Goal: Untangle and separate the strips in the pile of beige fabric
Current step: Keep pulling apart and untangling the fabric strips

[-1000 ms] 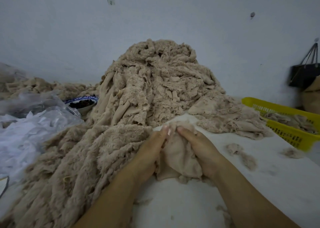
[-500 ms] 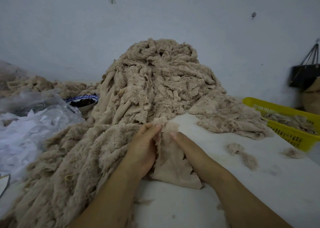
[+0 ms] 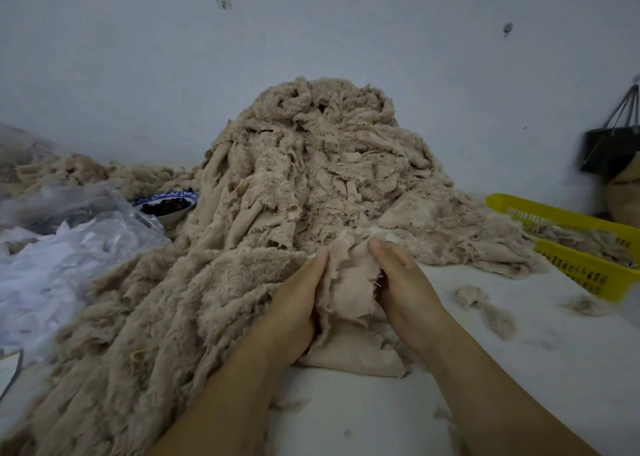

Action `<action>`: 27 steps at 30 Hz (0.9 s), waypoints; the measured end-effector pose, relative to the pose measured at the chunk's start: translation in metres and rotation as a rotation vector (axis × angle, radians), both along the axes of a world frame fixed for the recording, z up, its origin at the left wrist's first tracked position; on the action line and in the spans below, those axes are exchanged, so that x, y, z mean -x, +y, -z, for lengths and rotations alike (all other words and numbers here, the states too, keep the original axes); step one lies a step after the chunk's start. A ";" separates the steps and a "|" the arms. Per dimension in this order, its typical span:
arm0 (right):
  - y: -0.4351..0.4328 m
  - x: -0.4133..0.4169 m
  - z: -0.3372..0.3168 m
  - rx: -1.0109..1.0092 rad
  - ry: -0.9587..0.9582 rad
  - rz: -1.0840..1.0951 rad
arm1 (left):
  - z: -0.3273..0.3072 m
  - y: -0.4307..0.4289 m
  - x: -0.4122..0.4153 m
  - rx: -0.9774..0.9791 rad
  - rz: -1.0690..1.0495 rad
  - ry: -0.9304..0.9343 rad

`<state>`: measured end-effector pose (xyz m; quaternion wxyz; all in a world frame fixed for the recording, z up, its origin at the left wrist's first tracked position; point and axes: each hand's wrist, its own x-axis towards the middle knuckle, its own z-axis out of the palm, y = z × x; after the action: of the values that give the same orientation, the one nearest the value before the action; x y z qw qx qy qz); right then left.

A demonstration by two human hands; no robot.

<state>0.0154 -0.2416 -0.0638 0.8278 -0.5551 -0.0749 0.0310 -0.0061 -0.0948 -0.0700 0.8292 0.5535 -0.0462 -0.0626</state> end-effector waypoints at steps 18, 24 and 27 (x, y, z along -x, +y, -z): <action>-0.004 0.002 0.015 1.108 -0.388 -0.177 | -0.005 0.017 -0.011 0.506 -0.293 0.046; -0.007 -0.003 -0.002 -0.003 0.036 -0.080 | 0.000 0.009 -0.006 -0.046 -0.320 -0.098; -0.001 0.001 0.002 0.189 -0.010 -0.252 | 0.005 -0.004 0.004 -0.548 -0.252 -0.198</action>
<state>0.0141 -0.2424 -0.0661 0.7611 -0.6168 -0.1450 0.1388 -0.0101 -0.0988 -0.0752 0.6419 0.7610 -0.0392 0.0849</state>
